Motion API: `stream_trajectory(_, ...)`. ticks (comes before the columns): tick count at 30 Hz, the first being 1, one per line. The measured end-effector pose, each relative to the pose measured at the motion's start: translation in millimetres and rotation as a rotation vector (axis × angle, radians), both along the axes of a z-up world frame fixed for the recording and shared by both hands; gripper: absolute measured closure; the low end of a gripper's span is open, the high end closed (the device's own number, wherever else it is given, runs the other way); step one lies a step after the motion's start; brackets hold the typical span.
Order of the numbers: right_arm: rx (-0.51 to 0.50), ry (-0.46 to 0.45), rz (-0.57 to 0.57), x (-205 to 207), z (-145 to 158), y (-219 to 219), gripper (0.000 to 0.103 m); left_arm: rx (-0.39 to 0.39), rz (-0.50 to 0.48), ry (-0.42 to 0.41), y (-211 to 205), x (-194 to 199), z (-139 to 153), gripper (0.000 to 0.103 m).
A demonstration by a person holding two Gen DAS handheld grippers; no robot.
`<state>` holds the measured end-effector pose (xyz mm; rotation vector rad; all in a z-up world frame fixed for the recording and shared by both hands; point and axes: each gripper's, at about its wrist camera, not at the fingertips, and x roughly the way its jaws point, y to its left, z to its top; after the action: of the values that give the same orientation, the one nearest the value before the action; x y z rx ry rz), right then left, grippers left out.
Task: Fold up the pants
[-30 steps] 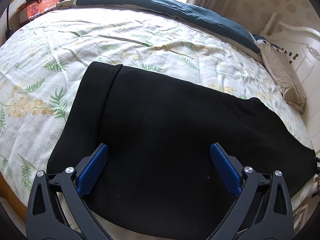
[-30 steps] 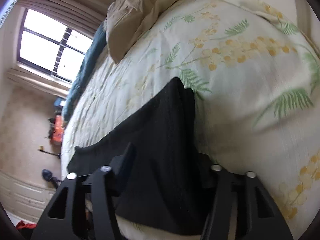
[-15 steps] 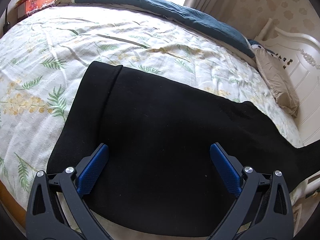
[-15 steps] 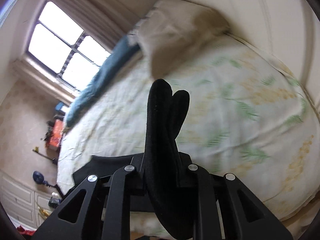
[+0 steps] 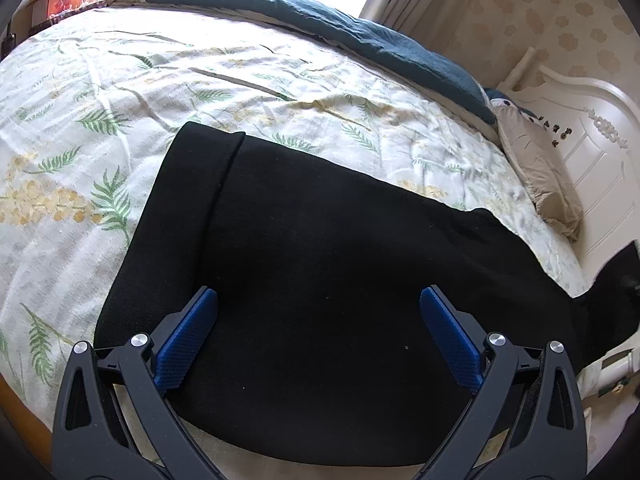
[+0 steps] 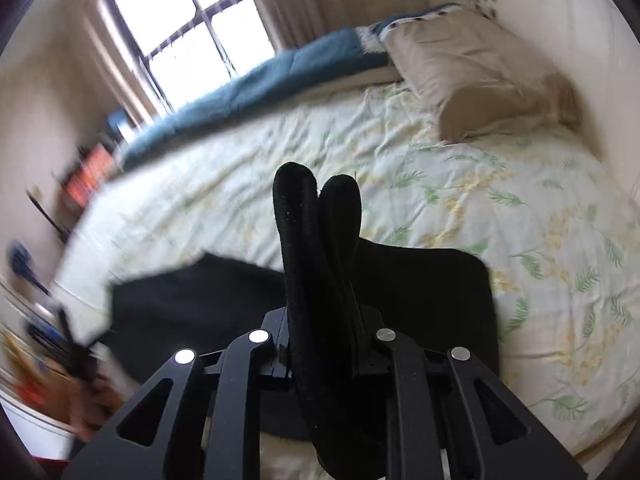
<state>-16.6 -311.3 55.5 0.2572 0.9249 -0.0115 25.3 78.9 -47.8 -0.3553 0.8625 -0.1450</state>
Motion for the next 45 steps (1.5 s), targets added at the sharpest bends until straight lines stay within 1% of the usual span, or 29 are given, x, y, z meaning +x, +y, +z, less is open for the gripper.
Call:
stream_trajectory(2, -0.084, 0.043, 0.025, 11, -24, 31, 0.085, -0.017, -0.001, -0.004, 2, -1, 0, 0.003)
stream_trajectory(4, -0.182, 0.075, 0.018, 19, -47, 55, 0.085, -0.030, -0.002, -0.006, 4, -1, 0, 0.003)
stream_trajectory(6, -0.236, 0.101, 0.011, 26, -67, 72, 0.085, -0.041, -0.002, -0.007, 5, -1, 0, 0.003)
stream_trajectory(8, -0.269, 0.118, -0.004, 32, -82, 77, 0.084, -0.050, -0.002, -0.009, 6, -1, 0, 0.003)
stream_trajectory(10, -0.277, 0.128, -0.016, 35, -95, 82, 0.084, -0.054, -0.003, -0.010, 6, -1, 0, 0.003)
stream_trajectory(13, -0.289, 0.119, -0.026, 32, -102, 88, 0.083, -0.053, -0.003, -0.012, 6, -1, 0, 0.003)
stream_trajectory(14, -0.281, 0.107, -0.035, 30, -102, 89, 0.079, -0.050, -0.003, -0.014, 6, -1, 0, 0.003)
stream_trajectory(16, -0.213, 0.093, -0.046, 26, -103, 88, 0.073, -0.047, -0.001, -0.013, 6, -1, 0, 0.003)
stream_trajectory(18, -0.127, 0.072, -0.043, 23, -102, 89, 0.057, -0.042, 0.000, -0.012, 7, 0, 1, 0.003)
stream_trajectory(19, -0.071, 0.058, -0.029, 21, -101, 89, 0.055, -0.040, 0.001, -0.012, 7, 0, 1, 0.003)
stream_trajectory(21, 0.005, 0.055, 0.008, 18, -102, 95, 0.054, -0.042, 0.001, -0.011, 7, 0, 2, 0.003)
stream_trajectory(22, 0.061, 0.056, 0.029, 17, -104, 97, 0.054, -0.043, 0.001, -0.011, 7, 0, 2, 0.003)
stream_trajectory(23, 0.088, 0.055, 0.041, 16, -106, 99, 0.050, -0.043, 0.002, -0.012, 6, 0, 2, 0.003)
stream_trajectory(26, 0.089, 0.032, 0.058, 14, -108, 106, 0.047, -0.043, 0.002, -0.012, 6, 0, 1, 0.003)
stream_trajectory(28, 0.168, 0.030, 0.073, 13, -112, 109, 0.044, -0.036, 0.000, -0.013, 5, 0, 1, 0.003)
stream_trajectory(29, 0.176, 0.019, 0.071, 12, -112, 111, 0.040, -0.032, -0.001, -0.014, 5, 0, 1, 0.003)
stream_trajectory(31, 0.164, 0.009, 0.087, 10, -111, 113, 0.040, -0.032, -0.001, -0.015, 5, 0, 1, 0.003)
stream_trajectory(32, 0.176, 0.003, 0.092, 8, -109, 113, 0.040, -0.032, -0.001, -0.014, 5, 0, 1, 0.003)
stream_trajectory(35, 0.314, -0.064, 0.097, -10, -92, 96, 0.040, -0.033, -0.003, -0.014, 5, -1, 1, 0.003)
stream_trajectory(36, 0.341, -0.099, 0.082, -19, -84, 86, 0.040, -0.035, -0.006, -0.014, 5, 0, 1, 0.003)
stream_trajectory(38, 0.370, -0.201, 0.016, -45, -61, 54, 0.040, -0.035, -0.010, -0.014, 5, 0, 0, 0.003)
stream_trajectory(40, 0.372, -0.297, -0.092, -76, -42, 12, 0.039, -0.032, -0.012, -0.015, 4, -1, 0, 0.003)
stream_trajectory(42, 0.356, -0.363, -0.235, -107, -35, -38, 0.036, -0.025, -0.011, -0.017, 3, -1, 0, 0.003)
stream_trajectory(44, 0.376, -0.352, -0.389, -131, -47, -83, 0.036, -0.018, -0.008, -0.020, 2, -1, -1, 0.003)
stream_trajectory(45, 0.432, -0.323, -0.448, -140, -62, -107, 0.036, -0.015, -0.007, -0.022, 2, -1, -1, 0.003)
